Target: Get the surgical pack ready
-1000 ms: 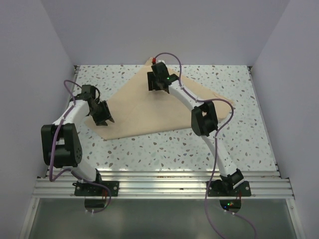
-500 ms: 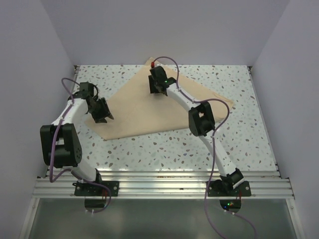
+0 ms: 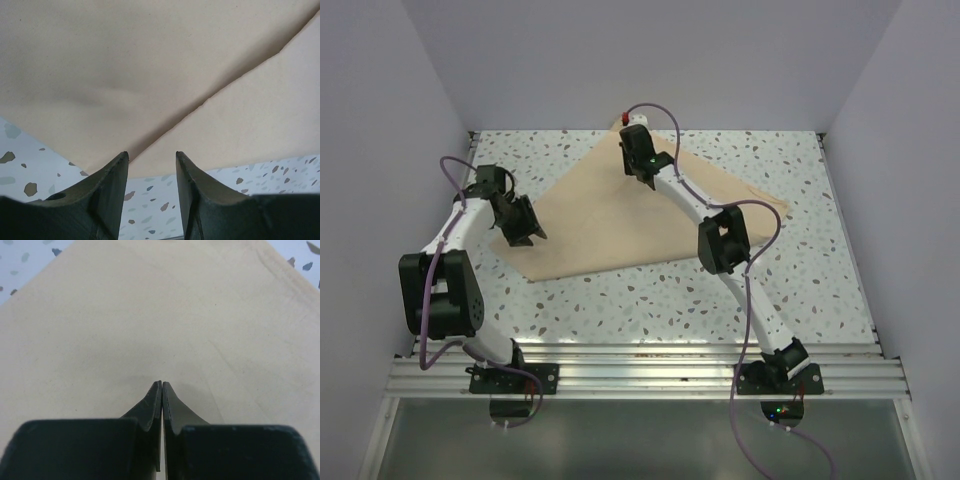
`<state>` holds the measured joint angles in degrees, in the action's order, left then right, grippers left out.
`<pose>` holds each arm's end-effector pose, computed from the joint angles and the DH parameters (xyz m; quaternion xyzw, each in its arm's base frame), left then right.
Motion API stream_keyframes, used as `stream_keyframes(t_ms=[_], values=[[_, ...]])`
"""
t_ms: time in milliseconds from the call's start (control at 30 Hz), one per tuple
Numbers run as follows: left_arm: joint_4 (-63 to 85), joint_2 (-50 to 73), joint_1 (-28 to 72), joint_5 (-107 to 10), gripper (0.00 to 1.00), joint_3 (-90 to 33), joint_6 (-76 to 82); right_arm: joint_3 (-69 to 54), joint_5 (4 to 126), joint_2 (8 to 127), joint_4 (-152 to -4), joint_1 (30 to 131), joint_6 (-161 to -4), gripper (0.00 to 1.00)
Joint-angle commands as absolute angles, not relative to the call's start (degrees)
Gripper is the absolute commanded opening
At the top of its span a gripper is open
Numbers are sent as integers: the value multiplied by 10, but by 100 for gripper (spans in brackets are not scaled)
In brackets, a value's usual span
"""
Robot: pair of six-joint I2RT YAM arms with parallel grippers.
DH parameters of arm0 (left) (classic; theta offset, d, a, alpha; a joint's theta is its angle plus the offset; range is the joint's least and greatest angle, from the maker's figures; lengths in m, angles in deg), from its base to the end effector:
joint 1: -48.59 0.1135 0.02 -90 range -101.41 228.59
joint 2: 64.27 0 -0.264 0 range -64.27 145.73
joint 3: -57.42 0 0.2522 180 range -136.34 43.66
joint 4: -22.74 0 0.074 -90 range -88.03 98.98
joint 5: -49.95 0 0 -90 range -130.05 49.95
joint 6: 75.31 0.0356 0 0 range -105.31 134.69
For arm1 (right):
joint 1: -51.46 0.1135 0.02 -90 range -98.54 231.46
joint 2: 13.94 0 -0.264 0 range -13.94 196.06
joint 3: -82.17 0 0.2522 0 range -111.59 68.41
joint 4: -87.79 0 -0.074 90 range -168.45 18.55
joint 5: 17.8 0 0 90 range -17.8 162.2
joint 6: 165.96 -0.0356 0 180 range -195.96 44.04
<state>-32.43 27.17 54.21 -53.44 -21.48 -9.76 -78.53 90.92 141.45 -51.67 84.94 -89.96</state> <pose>0.3133 0.0225 0.2221 -0.2310 0.9469 -0.1442 0.1707 0.5060 0.3210 0.1846 -0.0745 0.8761 0.0505 0.4736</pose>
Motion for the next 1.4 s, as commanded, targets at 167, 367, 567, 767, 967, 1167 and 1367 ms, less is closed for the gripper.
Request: stream_keyframes(t_ms=[167, 367, 567, 767, 967, 1167, 1367], values=[[-315, 260, 548, -554, 47, -220, -101, -821, 939, 1389, -576, 848, -883, 0], [-315, 269, 548, -566, 47, -216, -98, -805, 908, 1381, -556, 843, -899, 33], [-307, 273, 547, -633, 33, -205, -97, -712, 775, 1286, -466, 786, -999, 36], [-315, 299, 514, -673, 19, -200, -83, -575, 626, 1137, -301, 664, -1010, 34], [-296, 330, 456, -688, 18, -203, -105, -398, 517, 1017, -178, 563, -937, 18], [-286, 382, 438, -708, 18, -225, -115, -196, 459, 947, -246, 528, -939, 4], [-295, 408, 436, -684, 18, -230, -104, -131, 377, 978, -357, 492, -961, 0]])
